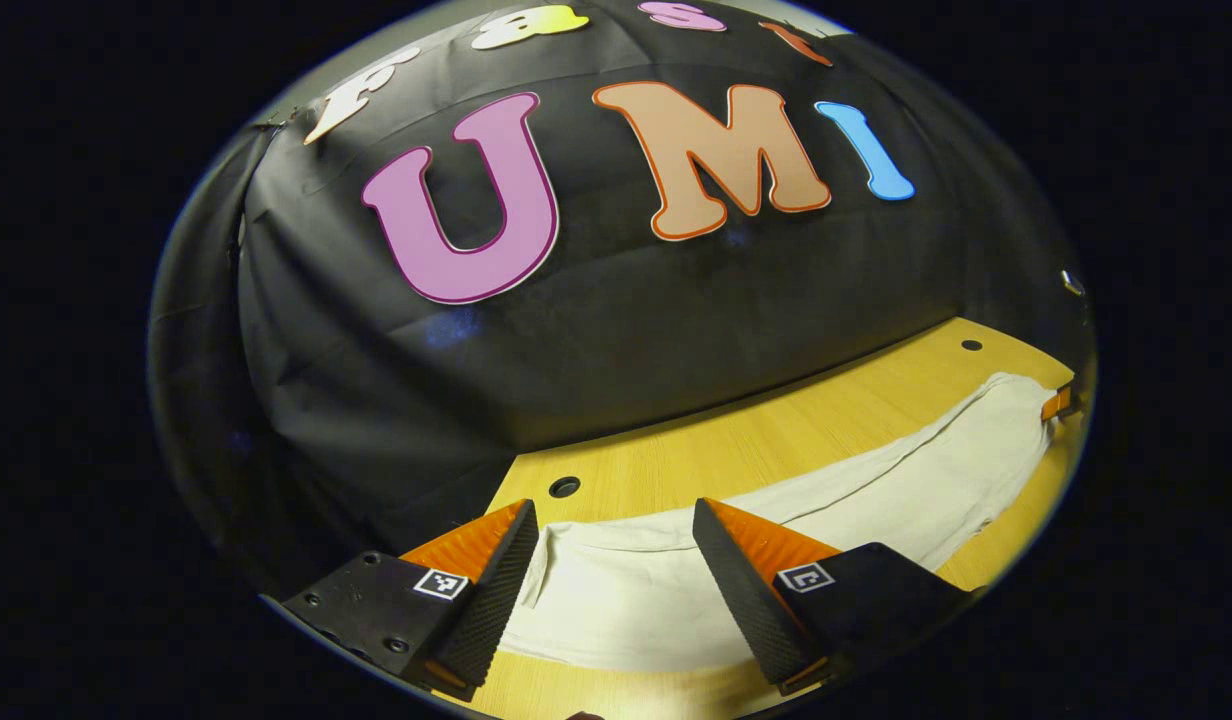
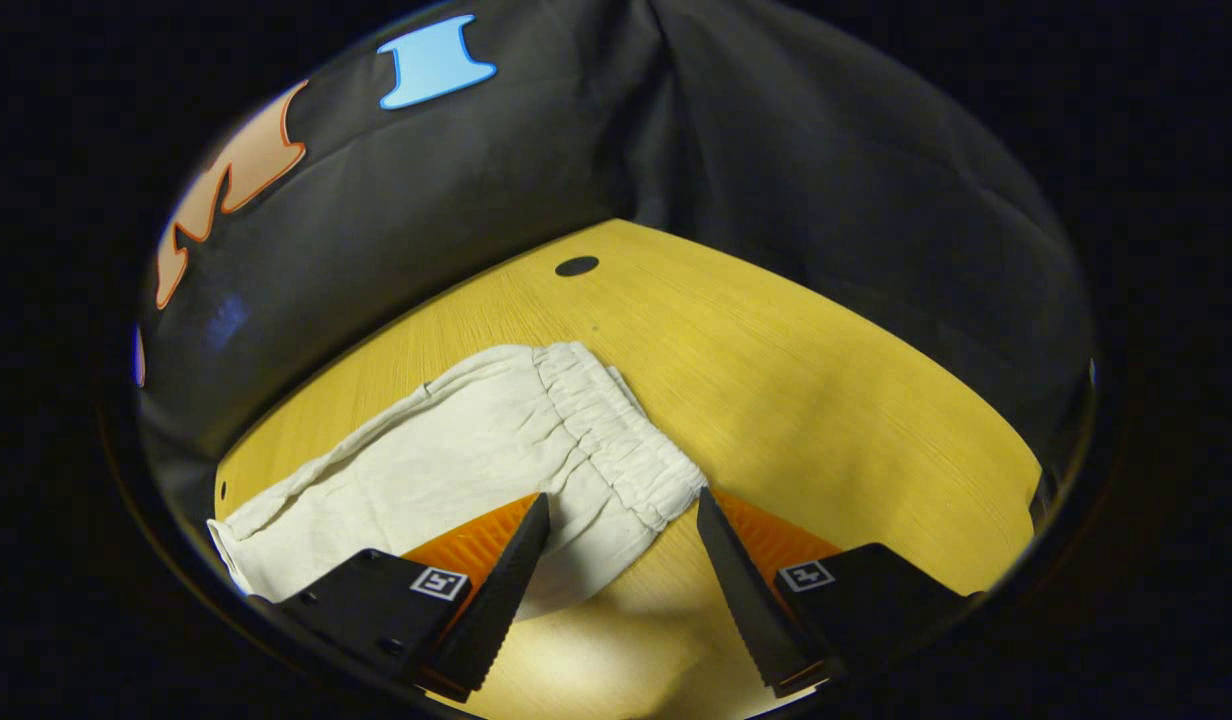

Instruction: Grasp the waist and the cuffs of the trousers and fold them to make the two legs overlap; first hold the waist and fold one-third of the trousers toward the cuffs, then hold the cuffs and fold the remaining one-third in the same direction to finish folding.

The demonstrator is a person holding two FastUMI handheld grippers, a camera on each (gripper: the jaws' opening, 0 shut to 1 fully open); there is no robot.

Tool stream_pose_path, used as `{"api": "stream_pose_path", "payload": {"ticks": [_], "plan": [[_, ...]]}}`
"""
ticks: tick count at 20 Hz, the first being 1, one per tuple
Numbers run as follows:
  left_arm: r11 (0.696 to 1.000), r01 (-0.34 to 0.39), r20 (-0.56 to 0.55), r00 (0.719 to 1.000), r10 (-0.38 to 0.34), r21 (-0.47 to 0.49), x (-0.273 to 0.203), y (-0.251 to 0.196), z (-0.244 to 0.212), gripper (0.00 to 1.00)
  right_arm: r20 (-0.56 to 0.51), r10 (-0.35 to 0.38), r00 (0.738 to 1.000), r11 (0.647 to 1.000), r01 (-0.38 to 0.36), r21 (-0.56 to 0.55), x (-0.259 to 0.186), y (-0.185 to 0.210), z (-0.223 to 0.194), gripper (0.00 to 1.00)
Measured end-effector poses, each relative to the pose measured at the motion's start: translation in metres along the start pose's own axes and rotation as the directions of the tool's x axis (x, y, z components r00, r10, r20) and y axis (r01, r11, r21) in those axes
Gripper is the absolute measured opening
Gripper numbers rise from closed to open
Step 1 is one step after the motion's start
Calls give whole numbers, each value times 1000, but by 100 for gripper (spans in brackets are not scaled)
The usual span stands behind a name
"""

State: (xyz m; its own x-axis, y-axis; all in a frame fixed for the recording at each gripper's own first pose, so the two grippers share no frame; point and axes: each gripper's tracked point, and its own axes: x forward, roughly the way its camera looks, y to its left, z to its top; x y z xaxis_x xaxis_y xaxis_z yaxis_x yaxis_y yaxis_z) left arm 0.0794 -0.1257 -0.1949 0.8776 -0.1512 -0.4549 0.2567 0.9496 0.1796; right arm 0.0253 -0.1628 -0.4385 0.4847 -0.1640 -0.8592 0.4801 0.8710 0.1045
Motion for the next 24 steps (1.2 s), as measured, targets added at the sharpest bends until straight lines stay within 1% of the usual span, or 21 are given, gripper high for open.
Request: {"api": "stream_pose_path", "payload": {"ticks": [1, 2, 3, 4, 5, 6, 8, 10, 13, 16, 18, 21, 24], "plan": [[1000, -6, 3, 1000, 6, -2, -2, 0, 0, 96, 11, -9, 1000, 1000, 9, -3, -1, -3, 3, 96], [1000, -12, 2, 1000, 12, -5, -4, 0, 0, 96, -3, -27, 1000, 1000, 27, -13, 2, -10, 2, 87], [1000, -17, 0, 1000, 17, -8, -7, 0, -1, 95, -24, -11, 1000, 1000, 11, -6, 3, -10, 1, 60], [1000, -23, -2, 1000, 23, -10, -8, 0, -2, 96, -50, 20, 999, 1000, -19, 20, 1, -4, 2, 34], [1000, -28, -4, 1000, 28, -12, -9, -2, -2, 96, -73, 50, 996, 998, -46, 51, 1, -4, 1, 23], [999, -33, -5, 999, 33, -15, -12, -3, -2, 95, -77, 64, 995, 996, -58, 74, 1, -6, 5, 15], [999, -41, -4, 999, 41, -17, -16, -7, -1, 96, -71, 49, 996, 997, -44, 65, -2, -13, 9, 16], [998, -52, -2, 999, 52, -21, -22, -8, -1, 95, -52, 27, 998, 999, -24, 46, -3, -7, 10, 15], [996, -76, -10, 997, 75, -43, -30, -5, -5, 96, -15, 21, 1000, 999, -21, 25, -7, -3, 14, 15], [993, -88, -11, 996, 87, -78, -35, 1, -9, 96, 54, 69, 996, 998, -69, 3, -25, 7, 32, 15], [991, -94, -16, 996, 93, -91, -37, 8, -15, 95, 108, 102, 989, 994, -98, -44, -44, 10, 48, 15], [989, -94, -23, 996, 92, -113, -36, 22, -24, 95, 175, 167, 970, 979, -143, -143, -70, 26, 63, 15], [987, -95, -26, 995, 92, -127, -36, 39, -32, 96, 220, 240, 946, 955, -188, -231, -93, 48, 77, 15]]}}
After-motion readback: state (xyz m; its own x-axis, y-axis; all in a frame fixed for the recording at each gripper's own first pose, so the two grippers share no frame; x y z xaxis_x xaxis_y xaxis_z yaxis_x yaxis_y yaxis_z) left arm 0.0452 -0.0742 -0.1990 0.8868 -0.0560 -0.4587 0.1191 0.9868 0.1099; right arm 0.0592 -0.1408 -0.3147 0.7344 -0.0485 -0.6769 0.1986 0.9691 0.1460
